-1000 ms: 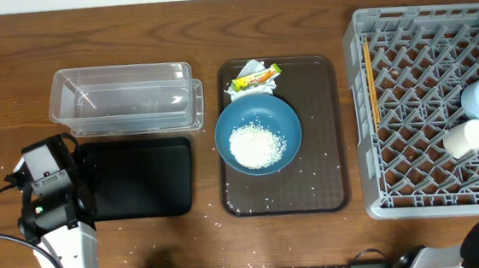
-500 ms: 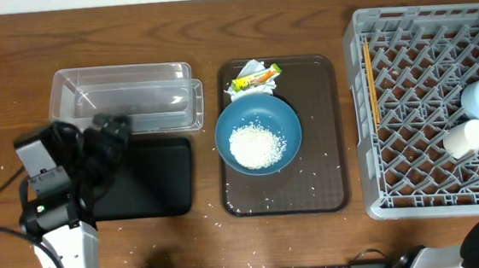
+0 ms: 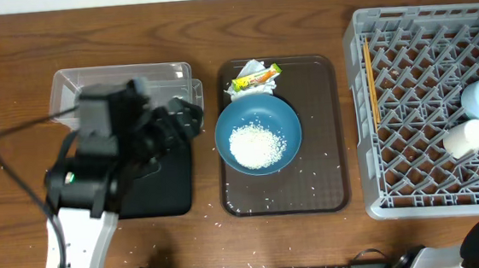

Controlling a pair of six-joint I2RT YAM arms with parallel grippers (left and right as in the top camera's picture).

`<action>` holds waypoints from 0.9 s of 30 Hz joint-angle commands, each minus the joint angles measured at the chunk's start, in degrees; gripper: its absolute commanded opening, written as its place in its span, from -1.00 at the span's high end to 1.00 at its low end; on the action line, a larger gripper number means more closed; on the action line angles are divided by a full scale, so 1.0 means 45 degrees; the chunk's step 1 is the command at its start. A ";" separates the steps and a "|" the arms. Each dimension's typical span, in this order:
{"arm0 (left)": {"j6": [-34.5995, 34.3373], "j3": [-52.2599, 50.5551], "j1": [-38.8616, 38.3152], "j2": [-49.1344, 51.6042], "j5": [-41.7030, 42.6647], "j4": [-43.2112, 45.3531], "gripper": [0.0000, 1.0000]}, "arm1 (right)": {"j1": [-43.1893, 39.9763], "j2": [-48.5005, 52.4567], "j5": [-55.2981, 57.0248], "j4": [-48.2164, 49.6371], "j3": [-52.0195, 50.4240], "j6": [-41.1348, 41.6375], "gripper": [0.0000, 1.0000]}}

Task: Sort waste into correct bins and load items into the dishwasher rack
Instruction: 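Reach the left gripper over to the blue bowl of rice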

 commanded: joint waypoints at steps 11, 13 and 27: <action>0.1753 0.3779 -0.5285 0.6018 -0.4920 -0.2764 -0.80 | -0.0097 0.0024 -0.0005 -0.0015 -0.0015 0.0175 -0.99; 0.1739 0.3779 -0.5629 0.6654 -0.4911 -0.2725 -0.79 | -0.0107 0.0024 -0.0005 -0.0019 -0.0015 0.0170 -0.98; 0.2987 0.3779 -0.7208 0.9044 -0.5270 0.0355 -0.45 | -0.0102 0.0024 -0.0005 -0.0015 -0.0015 0.0175 -0.98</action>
